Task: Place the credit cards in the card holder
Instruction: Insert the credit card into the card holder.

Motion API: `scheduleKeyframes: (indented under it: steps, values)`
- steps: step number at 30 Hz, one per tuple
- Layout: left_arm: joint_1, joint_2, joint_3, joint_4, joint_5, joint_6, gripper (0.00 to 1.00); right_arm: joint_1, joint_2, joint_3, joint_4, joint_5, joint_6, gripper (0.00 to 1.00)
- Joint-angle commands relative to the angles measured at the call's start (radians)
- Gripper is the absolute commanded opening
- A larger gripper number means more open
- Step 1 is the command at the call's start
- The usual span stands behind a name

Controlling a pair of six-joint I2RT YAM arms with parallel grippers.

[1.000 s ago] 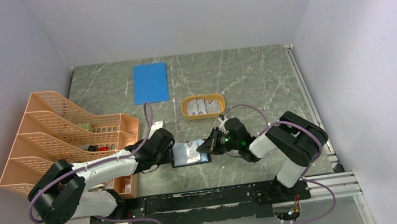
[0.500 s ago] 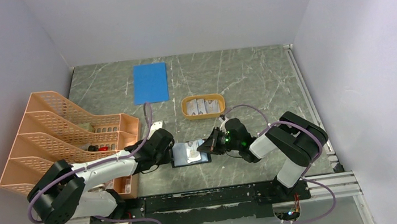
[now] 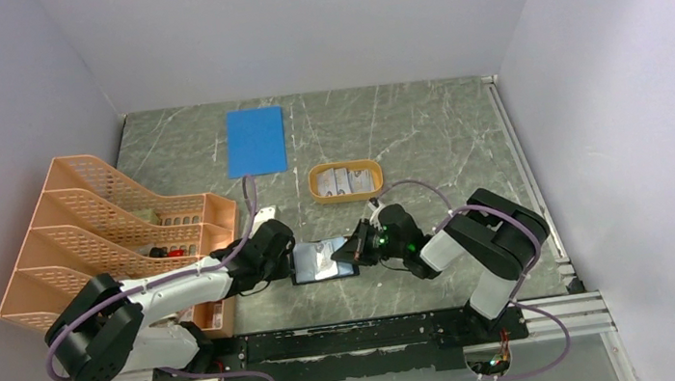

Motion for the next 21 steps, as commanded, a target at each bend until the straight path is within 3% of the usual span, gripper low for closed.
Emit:
scheduleKeyframes:
  steps: [1, 6, 12, 21]
  values:
    - [-0.004, 0.036, -0.057, -0.068, 0.085, -0.013, 0.05, 0.026, 0.035, 0.007, 0.038, 0.015, 0.011, 0.00]
    - [-0.004, 0.033, -0.056, -0.073, 0.079, -0.012, 0.05, 0.029, 0.023, 0.000, 0.029, 0.037, 0.013, 0.00]
    - [-0.004, 0.027, -0.058, -0.076, 0.079, -0.013, 0.05, 0.025, -0.087, -0.005, -0.123, 0.135, -0.044, 0.00]
    - [-0.004, 0.027, -0.055, -0.076, 0.078, -0.011, 0.05, 0.018, -0.100, -0.017, -0.124, 0.149, -0.040, 0.00]
